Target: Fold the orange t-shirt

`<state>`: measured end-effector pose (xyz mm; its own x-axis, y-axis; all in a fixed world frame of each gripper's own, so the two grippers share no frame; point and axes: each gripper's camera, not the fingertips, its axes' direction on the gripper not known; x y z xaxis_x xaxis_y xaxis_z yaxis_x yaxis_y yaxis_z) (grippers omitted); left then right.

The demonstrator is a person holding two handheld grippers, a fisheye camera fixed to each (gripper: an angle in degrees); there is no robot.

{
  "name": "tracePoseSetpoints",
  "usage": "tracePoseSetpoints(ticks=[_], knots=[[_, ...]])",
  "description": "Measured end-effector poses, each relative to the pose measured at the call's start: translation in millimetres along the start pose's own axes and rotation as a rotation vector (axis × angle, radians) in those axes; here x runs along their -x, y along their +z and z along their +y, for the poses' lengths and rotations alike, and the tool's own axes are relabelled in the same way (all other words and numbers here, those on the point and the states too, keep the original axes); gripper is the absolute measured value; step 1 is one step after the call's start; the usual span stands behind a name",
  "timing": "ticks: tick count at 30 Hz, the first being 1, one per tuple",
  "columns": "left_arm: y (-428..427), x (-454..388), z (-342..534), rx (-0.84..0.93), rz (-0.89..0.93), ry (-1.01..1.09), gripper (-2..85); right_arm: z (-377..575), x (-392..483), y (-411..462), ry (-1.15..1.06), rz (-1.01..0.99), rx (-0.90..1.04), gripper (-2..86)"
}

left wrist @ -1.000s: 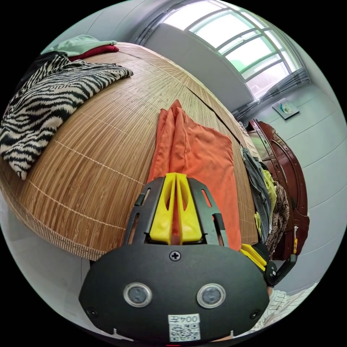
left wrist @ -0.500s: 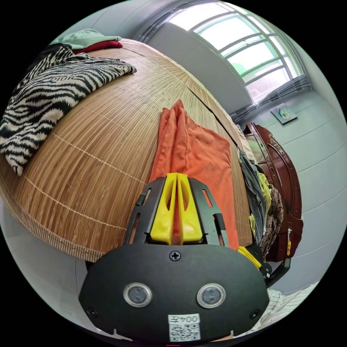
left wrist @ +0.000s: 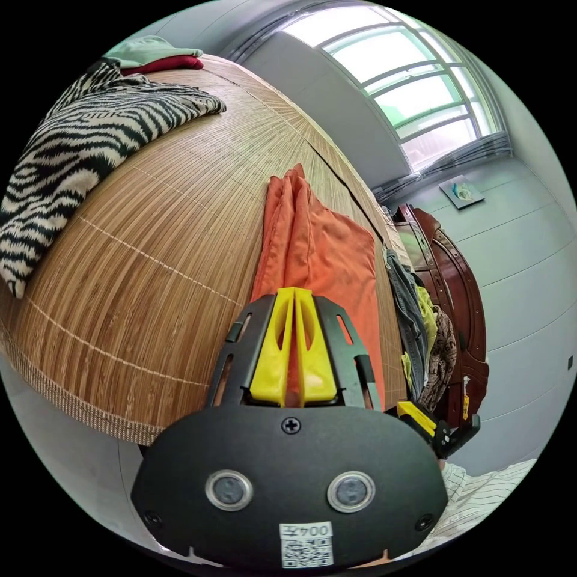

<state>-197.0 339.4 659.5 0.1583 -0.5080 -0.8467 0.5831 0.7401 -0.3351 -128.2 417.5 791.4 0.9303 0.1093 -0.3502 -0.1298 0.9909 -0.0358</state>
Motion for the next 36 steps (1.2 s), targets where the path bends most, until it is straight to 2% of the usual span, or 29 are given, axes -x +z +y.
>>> tracePoseSetpoints(ticks=[6, 10, 13, 21, 30, 36], knots=[[-0.6, 5.8, -5.6, 0.006, 0.023, -0.008, 0.7, 14.5, 6.0, 22.0, -0.095, -0.003, 0.101, -0.2], [-0.8, 6.3, -6.1, -0.005, 0.019, -0.001, 0.7, 18.7, -9.3, 2.7, -0.016, -0.011, 0.043, 3.4], [-0.9, 7.6, -7.5, -0.006, 0.025, -0.007, 0.7, 22.7, -5.8, 14.1, -0.030, 0.001, 0.080, 5.2], [0.1, 8.9, -9.4, -0.007, 0.031, -0.013, 0.7, 24.4, -24.6, 17.4, 0.139, -0.054, 0.045, 4.6], [3.0, 7.0, -8.3, -0.008, 0.035, -0.014, 0.6, 26.0, -25.4, 15.1, 0.206, -0.116, 0.013, 6.3], [6.1, 2.9, -5.4, -0.009, 0.029, -0.011, 0.6, 20.3, -21.7, 14.6, 0.234, -0.060, 0.010, 5.5]])
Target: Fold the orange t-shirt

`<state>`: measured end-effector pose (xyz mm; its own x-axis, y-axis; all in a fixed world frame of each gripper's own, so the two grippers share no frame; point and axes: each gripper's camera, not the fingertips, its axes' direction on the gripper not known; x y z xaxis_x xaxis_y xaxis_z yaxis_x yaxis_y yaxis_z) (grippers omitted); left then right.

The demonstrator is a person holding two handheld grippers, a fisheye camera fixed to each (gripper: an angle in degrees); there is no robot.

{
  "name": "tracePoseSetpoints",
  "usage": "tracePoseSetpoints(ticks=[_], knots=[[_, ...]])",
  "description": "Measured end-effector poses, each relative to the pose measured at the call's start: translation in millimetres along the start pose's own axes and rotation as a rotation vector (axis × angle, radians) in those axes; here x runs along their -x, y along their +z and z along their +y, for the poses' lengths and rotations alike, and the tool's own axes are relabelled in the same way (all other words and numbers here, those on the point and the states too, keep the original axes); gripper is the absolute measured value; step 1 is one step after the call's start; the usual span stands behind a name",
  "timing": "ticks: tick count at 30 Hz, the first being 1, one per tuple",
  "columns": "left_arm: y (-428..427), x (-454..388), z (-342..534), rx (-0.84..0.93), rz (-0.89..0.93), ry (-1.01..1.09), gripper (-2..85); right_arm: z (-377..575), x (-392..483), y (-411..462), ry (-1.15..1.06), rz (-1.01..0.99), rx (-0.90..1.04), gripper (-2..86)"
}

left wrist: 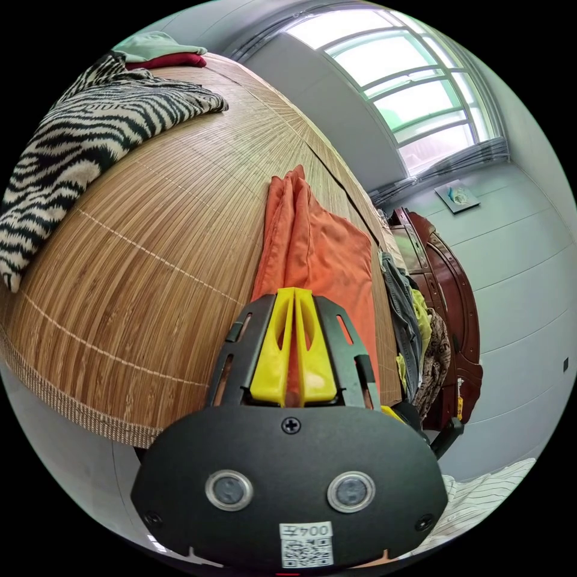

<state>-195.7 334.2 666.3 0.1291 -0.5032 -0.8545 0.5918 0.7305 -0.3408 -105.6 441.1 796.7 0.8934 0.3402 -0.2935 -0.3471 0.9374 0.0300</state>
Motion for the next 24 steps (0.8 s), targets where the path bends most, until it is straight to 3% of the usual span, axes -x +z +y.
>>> tracePoseSetpoints(ticks=[6, 13, 16, 21, 24], knots=[[4.1, -5.7, 4.7, -0.001, -0.008, 0.005, 0.6, -8.5, 12.4, -0.2, -0.046, 0.060, 0.016, 1.6], [10.0, -11.3, 10.5, 0.008, -0.002, 0.012, 0.5, 8.7, 50.5, 5.6, -0.660, 0.350, 0.013, -0.5], [12.9, -14.4, 14.0, 0.011, 0.003, 0.012, 0.5, 10.4, 54.0, 5.0, -0.795, 0.377, 0.027, -0.4], [6.9, -45.9, 21.0, 0.039, -0.046, 0.108, 0.3, -21.2, 9.5, -32.9, -0.465, 0.172, 0.066, -0.7], [8.7, -90.6, 37.7, 0.099, 0.052, 0.205, 0.3, -42.2, -11.7, -46.2, -0.268, 0.024, 0.021, -0.7]])
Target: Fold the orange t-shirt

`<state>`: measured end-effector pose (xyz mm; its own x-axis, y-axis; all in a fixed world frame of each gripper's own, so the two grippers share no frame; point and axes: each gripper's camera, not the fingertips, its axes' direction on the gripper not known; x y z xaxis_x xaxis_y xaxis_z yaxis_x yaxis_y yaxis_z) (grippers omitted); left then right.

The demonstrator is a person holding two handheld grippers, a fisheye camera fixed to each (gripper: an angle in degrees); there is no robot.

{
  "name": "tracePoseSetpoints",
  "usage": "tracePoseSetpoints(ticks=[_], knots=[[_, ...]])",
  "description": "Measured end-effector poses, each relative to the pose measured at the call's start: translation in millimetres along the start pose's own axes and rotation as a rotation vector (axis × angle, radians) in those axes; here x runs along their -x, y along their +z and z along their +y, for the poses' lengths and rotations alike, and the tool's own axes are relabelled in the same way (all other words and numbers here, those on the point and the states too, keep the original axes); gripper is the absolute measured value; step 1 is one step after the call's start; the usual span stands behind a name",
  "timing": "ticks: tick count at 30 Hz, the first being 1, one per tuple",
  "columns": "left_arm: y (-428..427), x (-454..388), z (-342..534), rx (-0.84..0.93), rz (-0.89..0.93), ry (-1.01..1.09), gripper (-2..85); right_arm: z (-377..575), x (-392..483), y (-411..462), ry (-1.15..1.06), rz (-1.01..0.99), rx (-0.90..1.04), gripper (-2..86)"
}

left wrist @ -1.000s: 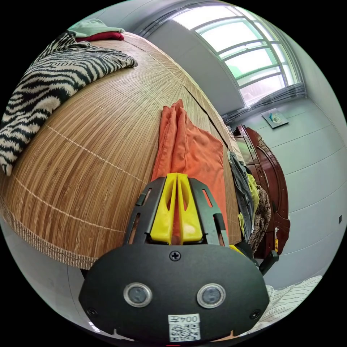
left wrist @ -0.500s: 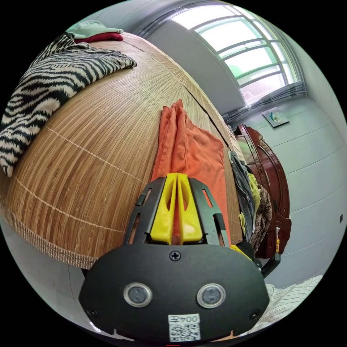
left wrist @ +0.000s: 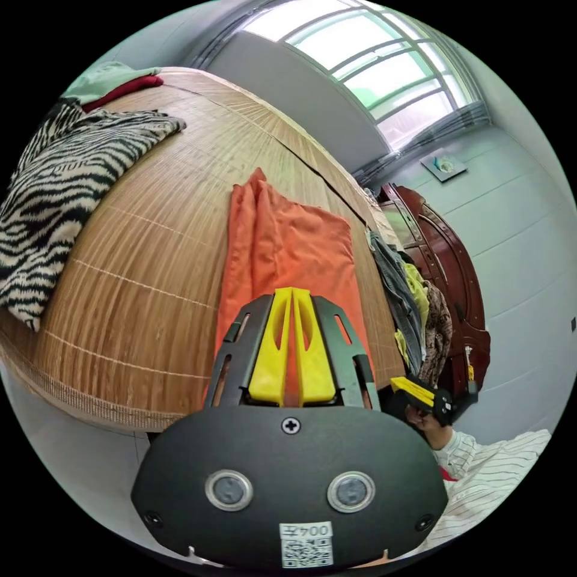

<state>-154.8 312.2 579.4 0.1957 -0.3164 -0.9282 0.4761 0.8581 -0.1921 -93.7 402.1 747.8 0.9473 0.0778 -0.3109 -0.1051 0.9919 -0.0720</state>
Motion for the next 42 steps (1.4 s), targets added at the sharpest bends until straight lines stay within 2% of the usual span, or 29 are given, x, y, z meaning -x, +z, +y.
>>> tracePoseSetpoints(ticks=[5, 7, 9, 12, 17, 25, 30, 34, 38, 42], knots=[[69.3, -87.0, 38.5, 0.197, 0.065, 0.220, 0.3, -19.0, 1.2, 17.1, 0.068, -0.084, -0.002, -0.7], [94.6, -106.3, 53.0, 0.273, 0.028, 0.297, 0.3, -15.3, 7.4, 25.2, 0.032, -0.069, 0.047, -0.7], [118.0, -113.3, 70.3, 0.368, -0.120, 0.390, 0.3, -5.3, 14.3, 30.6, -0.040, -0.009, 0.059, -0.7], [114.5, -99.6, 71.6, 0.343, -0.034, 0.290, 0.3, -3.3, 9.3, 26.1, -0.035, -0.017, 0.059, -0.7], [93.6, -119.4, 82.5, 0.204, -0.076, 0.331, 0.2, -23.3, -4.7, 5.8, 0.058, -0.110, -0.016, -0.7], [73.5, -102.8, 86.8, 0.030, -0.326, 0.214, 0.2, -35.9, -6.6, 15.5, 0.027, -0.107, 0.083, -0.6], [80.3, -113.5, 89.5, -0.023, -0.424, 0.209, 0.3, -74.5, -9.4, 5.0, 0.020, -0.097, 0.010, 1.0], [99.6, -116.7, 89.2, 0.060, -0.513, 0.226, 0.4, -98.8, -12.6, 30.4, 0.018, -0.105, 0.113, 4.2], [106.5, -107.4, 91.6, 0.100, -0.445, 0.212, 0.8, -97.8, -21.2, 29.4, 0.024, -0.134, 0.115, 4.7], [108.1, -115.4, 86.4, 0.131, -0.490, 0.209, 2.0, -114.1, -33.0, 24.1, 0.014, -0.189, 0.193, 5.3]])
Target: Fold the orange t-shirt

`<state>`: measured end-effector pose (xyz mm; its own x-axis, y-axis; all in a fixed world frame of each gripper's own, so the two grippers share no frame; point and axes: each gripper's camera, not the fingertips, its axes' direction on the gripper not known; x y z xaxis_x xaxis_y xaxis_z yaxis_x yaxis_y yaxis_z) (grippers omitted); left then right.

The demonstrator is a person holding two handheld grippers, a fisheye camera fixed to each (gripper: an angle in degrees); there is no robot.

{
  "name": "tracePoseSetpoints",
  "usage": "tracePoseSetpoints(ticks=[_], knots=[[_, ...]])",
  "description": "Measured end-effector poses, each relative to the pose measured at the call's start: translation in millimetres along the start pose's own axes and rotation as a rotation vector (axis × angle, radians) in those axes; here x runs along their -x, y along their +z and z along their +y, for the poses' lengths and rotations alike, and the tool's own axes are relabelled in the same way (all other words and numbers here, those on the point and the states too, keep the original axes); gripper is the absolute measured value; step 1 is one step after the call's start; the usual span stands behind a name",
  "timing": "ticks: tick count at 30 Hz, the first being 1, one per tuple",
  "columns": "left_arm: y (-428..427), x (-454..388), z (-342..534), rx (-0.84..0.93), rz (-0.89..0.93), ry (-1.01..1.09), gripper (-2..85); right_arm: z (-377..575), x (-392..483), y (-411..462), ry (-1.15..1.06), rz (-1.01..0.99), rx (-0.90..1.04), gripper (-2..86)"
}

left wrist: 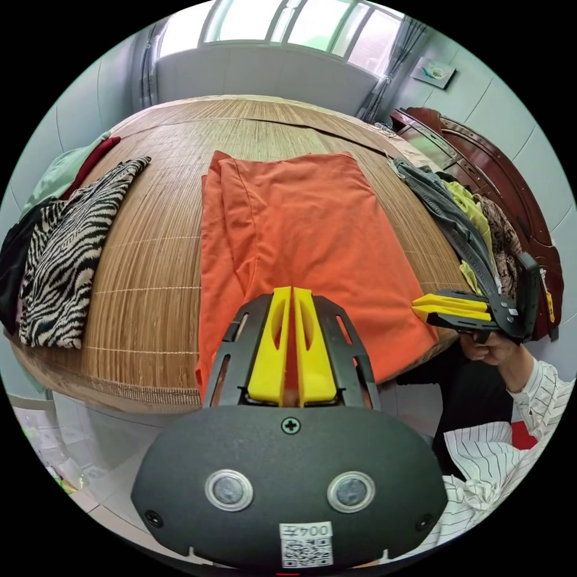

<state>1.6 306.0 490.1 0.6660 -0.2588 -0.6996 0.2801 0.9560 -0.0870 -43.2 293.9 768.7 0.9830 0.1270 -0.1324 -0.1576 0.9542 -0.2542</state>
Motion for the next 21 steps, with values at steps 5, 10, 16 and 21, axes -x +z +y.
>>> tracePoseSetpoints(ticks=[5, 10, 16, 21], knots=[[-22.6, -1.4, -27.0, -0.107, -0.055, -0.010, 4.7, -35.0, -15.9, -29.3, -0.031, 0.050, -0.039, 6.2], [-2.7, -6.8, -84.8, -0.133, -0.039, 0.001, 7.7, -109.8, -55.0, -37.9, 0.023, 0.111, -0.106, 5.7], [45.9, 7.2, -129.6, -0.061, -0.104, -0.029, 8.8, -176.9, -86.6, -19.5, 0.074, 0.100, -0.082, 5.3], [60.3, 38.7, -127.5, -0.052, -0.119, -0.100, 6.1, -180.7, -110.5, -6.6, 0.106, 0.109, -0.040, 4.4]])
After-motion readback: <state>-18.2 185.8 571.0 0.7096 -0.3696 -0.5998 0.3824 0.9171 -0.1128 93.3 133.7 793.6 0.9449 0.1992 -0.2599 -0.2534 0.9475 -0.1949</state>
